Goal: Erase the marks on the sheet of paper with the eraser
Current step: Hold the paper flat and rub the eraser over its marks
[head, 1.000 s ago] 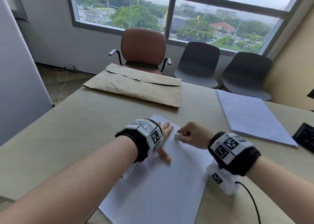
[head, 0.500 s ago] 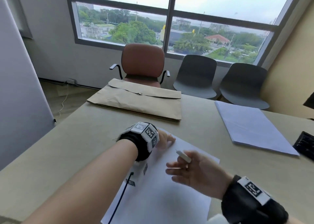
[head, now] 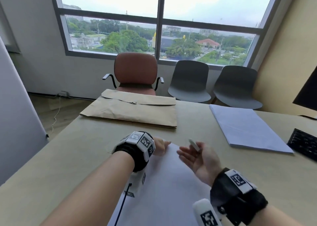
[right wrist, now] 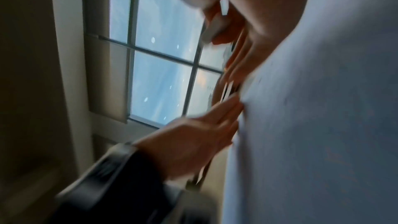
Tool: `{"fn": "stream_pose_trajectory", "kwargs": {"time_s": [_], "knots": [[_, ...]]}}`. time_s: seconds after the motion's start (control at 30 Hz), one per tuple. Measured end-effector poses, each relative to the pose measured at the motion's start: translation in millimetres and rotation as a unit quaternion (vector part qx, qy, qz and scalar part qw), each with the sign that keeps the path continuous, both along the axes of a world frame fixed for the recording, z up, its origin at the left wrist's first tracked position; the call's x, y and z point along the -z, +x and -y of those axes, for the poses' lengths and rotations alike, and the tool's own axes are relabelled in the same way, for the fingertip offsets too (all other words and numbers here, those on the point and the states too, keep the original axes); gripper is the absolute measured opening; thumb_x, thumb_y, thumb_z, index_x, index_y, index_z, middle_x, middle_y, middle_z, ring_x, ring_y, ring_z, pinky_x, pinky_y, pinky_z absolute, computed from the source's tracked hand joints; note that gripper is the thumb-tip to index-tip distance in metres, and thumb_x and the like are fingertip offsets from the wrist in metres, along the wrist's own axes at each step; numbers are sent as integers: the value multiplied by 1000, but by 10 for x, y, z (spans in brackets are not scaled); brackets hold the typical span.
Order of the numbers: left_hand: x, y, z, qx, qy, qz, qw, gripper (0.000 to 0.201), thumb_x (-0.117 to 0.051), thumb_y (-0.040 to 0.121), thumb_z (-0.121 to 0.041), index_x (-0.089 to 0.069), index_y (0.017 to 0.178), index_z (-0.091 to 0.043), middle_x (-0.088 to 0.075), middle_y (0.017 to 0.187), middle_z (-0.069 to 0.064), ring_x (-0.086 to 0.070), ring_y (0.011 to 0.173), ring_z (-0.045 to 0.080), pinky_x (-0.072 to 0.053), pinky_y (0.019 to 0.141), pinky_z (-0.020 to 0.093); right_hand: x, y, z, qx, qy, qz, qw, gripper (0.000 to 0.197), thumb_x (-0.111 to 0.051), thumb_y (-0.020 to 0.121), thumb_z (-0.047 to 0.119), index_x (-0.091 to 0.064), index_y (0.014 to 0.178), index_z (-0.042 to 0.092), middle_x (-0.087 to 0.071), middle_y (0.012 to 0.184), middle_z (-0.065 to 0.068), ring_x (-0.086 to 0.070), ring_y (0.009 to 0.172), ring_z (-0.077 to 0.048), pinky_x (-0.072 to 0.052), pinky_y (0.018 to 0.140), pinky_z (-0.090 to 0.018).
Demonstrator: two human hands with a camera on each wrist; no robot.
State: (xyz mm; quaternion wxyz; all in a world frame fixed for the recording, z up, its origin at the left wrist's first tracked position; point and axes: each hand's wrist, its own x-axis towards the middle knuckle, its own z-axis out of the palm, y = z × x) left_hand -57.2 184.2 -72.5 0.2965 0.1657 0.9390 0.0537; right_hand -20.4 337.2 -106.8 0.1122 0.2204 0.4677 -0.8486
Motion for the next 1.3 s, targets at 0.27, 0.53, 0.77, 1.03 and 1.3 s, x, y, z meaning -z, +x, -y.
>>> {"fn": "stream_pose_trajectory", "kwargs": {"time_s": [0.27,0.53,0.77,1.03,1.3], "knots": [[-18,39,-21,3,-26,6,1000,69,-35,95,0,-2,152,-17,-11,159,7,-15,146,19,-16,113,25,112,-244,71,27,62,31,997,31,-35,93,17,-50,68,6,-56,71,-13,-61,47,-21,-48,40,-20],[28,31,0,-31,15,7,999,55,-41,97,-2,-23,149,-7,-31,152,13,-34,138,24,-31,106,26,-10,166,174,-200,22,18,979,33,-35,92,21,-57,72,6,-68,73,-14,-66,65,-23,-54,63,-29],[1,88,-43,-6,-49,-6,999,71,-39,96,-3,1,152,-20,-10,159,5,-16,145,22,-17,113,28,124,-315,21,61,127,7,990,32,-35,92,14,-45,61,13,-47,66,-5,-52,48,-18,-45,39,-22],[84,148,-167,20,-101,-43,994,89,-51,86,-60,-2,152,-26,-14,158,-1,-24,142,25,-25,113,40,-128,-149,-362,-211,448,-99,863,17,-62,87,25,-64,91,9,-55,66,-1,-50,47,-12,-43,45,-20],[341,163,-296,22,-102,-64,992,114,-61,69,-72,9,150,-32,1,158,1,-17,144,32,-28,109,51,-89,-240,-288,-330,668,-167,645,19,-57,87,24,-70,89,12,-61,62,3,-51,39,-3,-42,46,-14]]}}
